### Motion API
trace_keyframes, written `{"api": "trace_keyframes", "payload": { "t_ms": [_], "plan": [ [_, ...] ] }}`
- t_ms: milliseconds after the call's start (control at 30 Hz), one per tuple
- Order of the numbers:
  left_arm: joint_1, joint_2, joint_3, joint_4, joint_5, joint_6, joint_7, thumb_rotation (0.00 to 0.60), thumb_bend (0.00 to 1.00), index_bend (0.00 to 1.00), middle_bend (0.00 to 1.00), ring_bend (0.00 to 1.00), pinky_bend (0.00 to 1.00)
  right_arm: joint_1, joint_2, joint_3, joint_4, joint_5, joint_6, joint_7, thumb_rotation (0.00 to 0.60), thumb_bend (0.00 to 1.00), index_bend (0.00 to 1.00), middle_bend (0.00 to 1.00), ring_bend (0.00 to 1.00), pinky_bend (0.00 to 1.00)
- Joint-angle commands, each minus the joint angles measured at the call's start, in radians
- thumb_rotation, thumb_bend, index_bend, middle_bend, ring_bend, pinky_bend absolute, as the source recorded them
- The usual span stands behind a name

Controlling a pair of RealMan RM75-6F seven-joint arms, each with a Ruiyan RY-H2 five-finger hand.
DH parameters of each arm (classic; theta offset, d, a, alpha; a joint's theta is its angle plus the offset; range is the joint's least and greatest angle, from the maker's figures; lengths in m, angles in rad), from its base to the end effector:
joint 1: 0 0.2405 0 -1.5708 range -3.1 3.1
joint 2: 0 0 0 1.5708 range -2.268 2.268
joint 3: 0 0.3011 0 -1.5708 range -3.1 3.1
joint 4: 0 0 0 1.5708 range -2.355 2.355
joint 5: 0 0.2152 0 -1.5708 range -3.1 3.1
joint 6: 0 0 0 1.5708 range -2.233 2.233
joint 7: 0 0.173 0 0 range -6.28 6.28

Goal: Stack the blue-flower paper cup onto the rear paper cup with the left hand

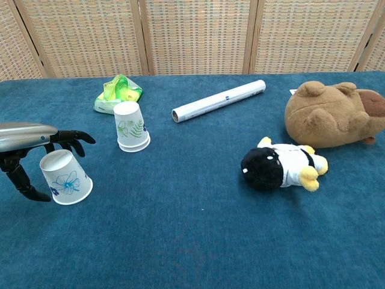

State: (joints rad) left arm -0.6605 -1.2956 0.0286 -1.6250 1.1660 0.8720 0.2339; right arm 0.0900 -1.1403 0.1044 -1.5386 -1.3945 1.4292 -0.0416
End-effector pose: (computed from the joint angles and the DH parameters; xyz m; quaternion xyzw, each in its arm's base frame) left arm -0.2574 0.3421 0.0120 -0.7835 -0.4201 -0.2513 0.3828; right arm -0.3807 -0.2277 0.1823 0.5746 -0.3844 0.3482 0.6331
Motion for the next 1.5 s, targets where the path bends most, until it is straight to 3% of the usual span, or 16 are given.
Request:
{"api": "trace_keyframes", "payload": {
  "t_ms": [33, 233, 367, 567, 667, 900, 1233, 1500],
  "plan": [
    [0.005, -0.019, -0.016, 0.007, -0.023, 0.019, 0.026, 0.600, 0.18, 0.19, 0.34, 0.31, 0.35, 0.000, 0.000, 0.000, 0.000, 0.001, -0.001, -0.001, 0.600, 0.00, 0.00, 0.00, 0.00, 0.00],
    [0.020, -0.040, -0.025, 0.011, -0.014, 0.066, 0.057, 0.600, 0.26, 0.34, 0.46, 0.41, 0.43, 0.001, 0.000, 0.000, 0.000, 0.004, -0.003, -0.002, 0.600, 0.00, 0.00, 0.00, 0.00, 0.00],
    [0.025, -0.047, -0.031, 0.010, -0.020, 0.077, 0.066, 0.600, 0.40, 0.43, 0.48, 0.43, 0.45, 0.001, 0.001, 0.000, 0.000, 0.004, -0.004, 0.000, 0.600, 0.00, 0.00, 0.00, 0.00, 0.00],
    [0.029, -0.009, -0.062, -0.036, -0.022, 0.073, 0.004, 0.600, 0.41, 0.43, 0.49, 0.43, 0.45, 0.000, 0.002, 0.001, -0.001, 0.007, -0.004, 0.000, 0.600, 0.00, 0.00, 0.00, 0.00, 0.00],
    [0.024, 0.065, -0.127, -0.112, 0.005, 0.132, -0.023, 0.600, 0.41, 0.43, 0.49, 0.43, 0.45, 0.001, 0.002, 0.000, -0.003, 0.006, -0.006, -0.002, 0.600, 0.00, 0.00, 0.00, 0.00, 0.00],
    [-0.032, 0.113, -0.222, -0.153, -0.045, 0.137, 0.022, 0.600, 0.41, 0.43, 0.46, 0.42, 0.44, 0.002, 0.001, -0.003, -0.006, 0.005, -0.009, -0.007, 0.600, 0.00, 0.00, 0.00, 0.00, 0.00],
    [-0.191, 0.046, -0.279, -0.038, -0.260, -0.008, 0.144, 0.600, 0.41, 0.43, 0.42, 0.39, 0.42, 0.004, 0.000, 0.000, -0.001, 0.016, -0.018, -0.005, 0.600, 0.00, 0.00, 0.00, 0.00, 0.00],
    [-0.233, -0.025, -0.281, 0.042, -0.290, -0.022, 0.126, 0.600, 0.41, 0.43, 0.33, 0.31, 0.38, 0.006, 0.002, 0.003, 0.003, 0.023, -0.024, 0.000, 0.600, 0.00, 0.00, 0.00, 0.00, 0.00]
  ]
}}
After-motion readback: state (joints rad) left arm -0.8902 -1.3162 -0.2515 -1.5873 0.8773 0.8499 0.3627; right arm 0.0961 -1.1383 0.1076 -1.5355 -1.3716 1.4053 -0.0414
